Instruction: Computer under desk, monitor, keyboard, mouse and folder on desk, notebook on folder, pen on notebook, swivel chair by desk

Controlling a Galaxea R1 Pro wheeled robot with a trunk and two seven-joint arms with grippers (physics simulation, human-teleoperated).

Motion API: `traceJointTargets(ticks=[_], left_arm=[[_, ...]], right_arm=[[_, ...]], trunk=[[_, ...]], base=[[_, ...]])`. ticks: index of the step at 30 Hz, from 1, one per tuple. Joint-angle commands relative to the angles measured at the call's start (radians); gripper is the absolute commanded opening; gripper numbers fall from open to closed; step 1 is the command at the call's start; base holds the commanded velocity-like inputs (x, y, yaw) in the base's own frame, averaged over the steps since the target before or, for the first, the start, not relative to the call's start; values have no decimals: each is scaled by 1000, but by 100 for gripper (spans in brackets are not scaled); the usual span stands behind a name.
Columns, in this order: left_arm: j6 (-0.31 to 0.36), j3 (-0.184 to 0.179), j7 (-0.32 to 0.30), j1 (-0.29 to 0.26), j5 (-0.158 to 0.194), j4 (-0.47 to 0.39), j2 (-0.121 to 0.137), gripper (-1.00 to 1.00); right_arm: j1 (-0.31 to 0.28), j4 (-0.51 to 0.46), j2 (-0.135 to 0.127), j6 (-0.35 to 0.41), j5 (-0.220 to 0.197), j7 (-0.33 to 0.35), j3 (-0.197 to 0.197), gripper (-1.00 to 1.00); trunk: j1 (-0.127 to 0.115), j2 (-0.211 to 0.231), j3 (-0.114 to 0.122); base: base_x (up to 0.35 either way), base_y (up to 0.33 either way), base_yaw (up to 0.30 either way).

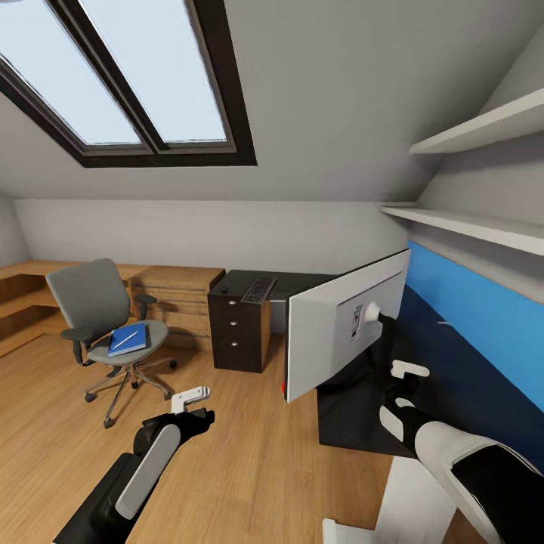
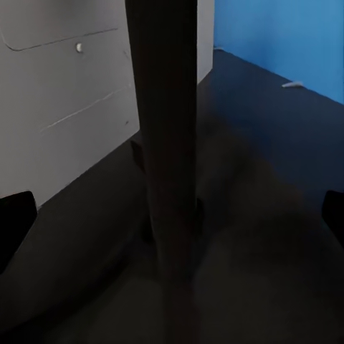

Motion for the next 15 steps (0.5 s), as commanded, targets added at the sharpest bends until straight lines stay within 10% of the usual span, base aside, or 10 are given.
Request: traceJointTargets(ticks=[1, 15], left_arm=[[0, -3, 11, -1, 10, -1, 1, 100], [0, -3, 11, -1, 13, 2, 0, 100]], right_arm=[[-1, -1, 0, 0, -4, -5, 9, 100], [0, 5, -7, -1, -4, -5, 9, 100]], trunk=[[4, -8, -5], [39, -71, -33]], base=[[0, 0, 0], [0, 0, 0]])
